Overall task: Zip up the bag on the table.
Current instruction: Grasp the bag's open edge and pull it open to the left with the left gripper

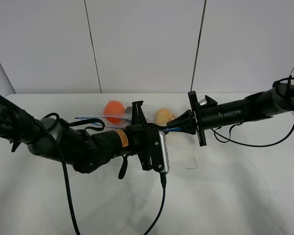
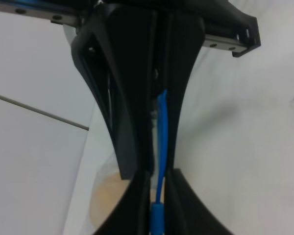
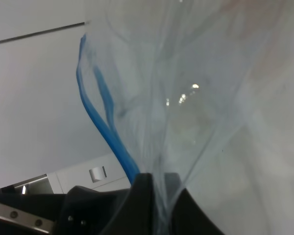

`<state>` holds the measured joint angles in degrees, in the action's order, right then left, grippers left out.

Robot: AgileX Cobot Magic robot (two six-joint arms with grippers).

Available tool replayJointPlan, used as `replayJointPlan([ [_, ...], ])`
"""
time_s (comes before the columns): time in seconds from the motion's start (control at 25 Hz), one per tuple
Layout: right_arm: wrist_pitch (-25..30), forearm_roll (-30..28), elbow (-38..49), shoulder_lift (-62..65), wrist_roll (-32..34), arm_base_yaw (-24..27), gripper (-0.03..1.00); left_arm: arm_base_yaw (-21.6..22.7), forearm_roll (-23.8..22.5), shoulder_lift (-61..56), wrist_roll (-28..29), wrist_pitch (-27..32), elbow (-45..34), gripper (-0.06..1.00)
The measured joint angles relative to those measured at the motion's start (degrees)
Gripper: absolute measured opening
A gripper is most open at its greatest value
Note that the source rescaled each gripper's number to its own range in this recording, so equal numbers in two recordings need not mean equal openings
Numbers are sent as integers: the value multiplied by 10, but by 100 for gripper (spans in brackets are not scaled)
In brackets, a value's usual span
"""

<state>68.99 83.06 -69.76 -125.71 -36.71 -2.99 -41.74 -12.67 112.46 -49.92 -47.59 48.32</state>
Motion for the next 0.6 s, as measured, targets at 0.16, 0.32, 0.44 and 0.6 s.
replayJointPlan([
  [0.16,-2,2,0,0,0,0,0,9,-1,0,-23,4,0,0],
  [0.32,-5,6,0,0,0,0,0,23,-9,0,-39,7,0,0],
  [0.44,-6,7,0,0,0,0,0,40,-11,0,-49,6,-9,0],
  [0.6,-8,6,0,0,0,-2,0,66,-12,-1,-86,2,-32,0],
])
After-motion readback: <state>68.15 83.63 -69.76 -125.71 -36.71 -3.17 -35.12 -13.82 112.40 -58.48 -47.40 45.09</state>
